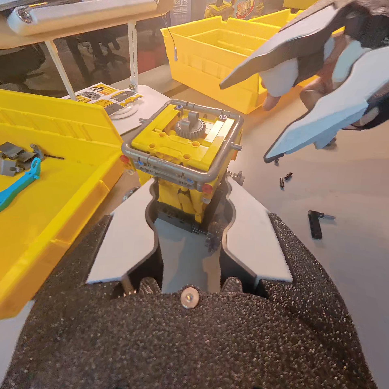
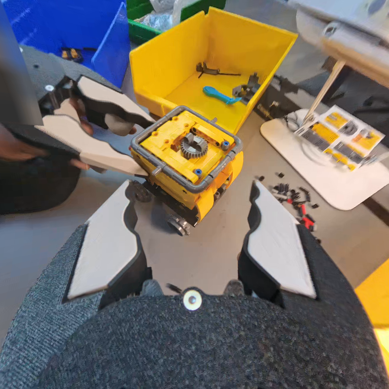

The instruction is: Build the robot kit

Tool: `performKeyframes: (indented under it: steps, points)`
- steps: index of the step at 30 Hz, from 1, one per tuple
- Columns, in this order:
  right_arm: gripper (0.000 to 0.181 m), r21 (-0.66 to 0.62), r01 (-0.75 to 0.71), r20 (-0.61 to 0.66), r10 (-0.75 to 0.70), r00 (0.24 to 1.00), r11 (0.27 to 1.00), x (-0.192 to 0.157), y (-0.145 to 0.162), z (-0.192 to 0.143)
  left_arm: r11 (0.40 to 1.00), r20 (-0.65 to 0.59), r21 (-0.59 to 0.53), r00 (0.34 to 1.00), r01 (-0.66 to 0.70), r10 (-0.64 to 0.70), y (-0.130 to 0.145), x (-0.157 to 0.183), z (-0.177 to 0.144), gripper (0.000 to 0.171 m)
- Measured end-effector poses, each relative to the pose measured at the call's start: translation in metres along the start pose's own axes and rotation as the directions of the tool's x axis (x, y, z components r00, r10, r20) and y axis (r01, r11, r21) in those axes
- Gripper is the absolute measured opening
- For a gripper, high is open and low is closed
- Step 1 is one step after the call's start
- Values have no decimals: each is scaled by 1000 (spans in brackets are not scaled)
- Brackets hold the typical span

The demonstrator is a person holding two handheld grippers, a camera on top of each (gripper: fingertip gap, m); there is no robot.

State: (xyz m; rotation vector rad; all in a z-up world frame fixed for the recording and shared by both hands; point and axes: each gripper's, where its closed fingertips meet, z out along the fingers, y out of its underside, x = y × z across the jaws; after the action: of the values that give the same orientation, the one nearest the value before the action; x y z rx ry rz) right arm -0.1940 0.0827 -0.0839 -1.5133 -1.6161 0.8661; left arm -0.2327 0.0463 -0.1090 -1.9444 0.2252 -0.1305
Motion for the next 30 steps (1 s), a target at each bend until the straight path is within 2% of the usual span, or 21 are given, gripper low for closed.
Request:
performKeyframes:
  steps: [2,4,8,10,11,12,14,17,21,23,24,26,27,30]
  points:
    - [123,-72,-82,59,86,995,994,-5,5,5,1000,1,-7,1000,-25,25,1,13,-4,60]
    - [129,-135,-115,118,131,984,984,-16,0,10,999,-31,-7,999,-34,34,3,27,-8,60]
    - [133,-332,-29,202,102,974,943,-35,2,26,996,-131,-10,988,-89,87,7,47,-21,60]
    - [124,-420,-7,276,135,952,907,-43,3,28,994,-169,3,980,-108,107,7,47,-34,73]
    - [114,-444,21,326,140,935,896,-48,2,27,995,-192,26,977,-95,98,4,47,-42,75]
    - [113,-465,50,357,135,925,884,-50,3,28,995,-222,60,971,-76,88,1,48,-52,78]
    - [108,-460,123,439,105,892,880,-54,1,29,993,-264,102,961,-52,78,-1,44,-66,82]
    - [85,-429,233,574,64,816,873,-61,-3,31,996,-292,61,954,-58,74,9,31,-63,98]
    - [83,-339,444,750,-47,659,830,-82,-5,31,999,-401,3,915,-49,46,15,37,-45,118]
    - [81,-292,486,761,-108,639,824,-86,-12,36,998,-435,-41,900,-53,30,20,45,-36,121]
    - [76,-264,508,751,-156,642,820,-85,-17,37,997,-413,-44,910,-63,39,21,45,-32,126]
    - [86,-251,517,685,-227,692,818,-75,-22,39,997,-318,-46,947,-69,51,22,34,-26,108]
    - [86,-251,501,632,-251,733,828,-68,-26,39,998,-280,-52,960,-37,21,22,31,-24,107]
    - [101,-309,386,482,-206,851,869,-55,-30,26,998,-133,-63,991,27,-36,21,23,-21,107]
